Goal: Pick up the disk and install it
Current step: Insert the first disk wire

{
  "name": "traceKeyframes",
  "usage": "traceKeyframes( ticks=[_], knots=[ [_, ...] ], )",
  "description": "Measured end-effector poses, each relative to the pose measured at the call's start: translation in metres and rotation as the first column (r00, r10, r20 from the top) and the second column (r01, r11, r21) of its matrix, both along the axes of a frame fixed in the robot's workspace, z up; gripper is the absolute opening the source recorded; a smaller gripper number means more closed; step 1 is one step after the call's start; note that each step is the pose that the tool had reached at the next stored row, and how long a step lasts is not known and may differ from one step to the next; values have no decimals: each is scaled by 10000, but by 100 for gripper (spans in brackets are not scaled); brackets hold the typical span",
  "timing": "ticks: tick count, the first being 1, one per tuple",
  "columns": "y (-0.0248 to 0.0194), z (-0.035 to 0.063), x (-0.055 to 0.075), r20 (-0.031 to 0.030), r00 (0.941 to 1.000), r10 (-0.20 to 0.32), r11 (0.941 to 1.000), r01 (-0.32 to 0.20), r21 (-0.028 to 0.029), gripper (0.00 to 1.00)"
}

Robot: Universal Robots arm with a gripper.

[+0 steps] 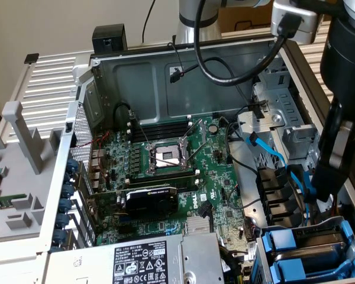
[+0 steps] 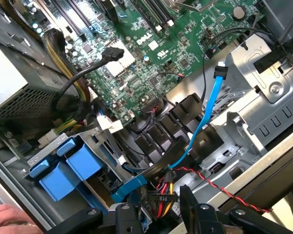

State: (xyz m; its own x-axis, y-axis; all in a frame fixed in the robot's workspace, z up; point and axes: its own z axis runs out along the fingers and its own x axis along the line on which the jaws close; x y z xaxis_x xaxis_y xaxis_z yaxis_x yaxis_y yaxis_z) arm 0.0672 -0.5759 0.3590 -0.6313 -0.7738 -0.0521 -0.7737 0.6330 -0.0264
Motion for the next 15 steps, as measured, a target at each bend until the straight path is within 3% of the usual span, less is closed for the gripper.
traceKeyframes(
  ticks=[7, 10, 11, 15],
  knots=[
    [0, 0, 0, 0, 10000, 0, 10000, 0, 0, 45],
    [0, 0, 0, 1, 10000, 0, 10000, 0, 0, 43],
    [0, 0, 0, 0, 10000, 0, 10000, 0, -1, 36],
    [3, 0, -7, 7, 10000, -2, 10000, 2, 0, 36]
  ],
)
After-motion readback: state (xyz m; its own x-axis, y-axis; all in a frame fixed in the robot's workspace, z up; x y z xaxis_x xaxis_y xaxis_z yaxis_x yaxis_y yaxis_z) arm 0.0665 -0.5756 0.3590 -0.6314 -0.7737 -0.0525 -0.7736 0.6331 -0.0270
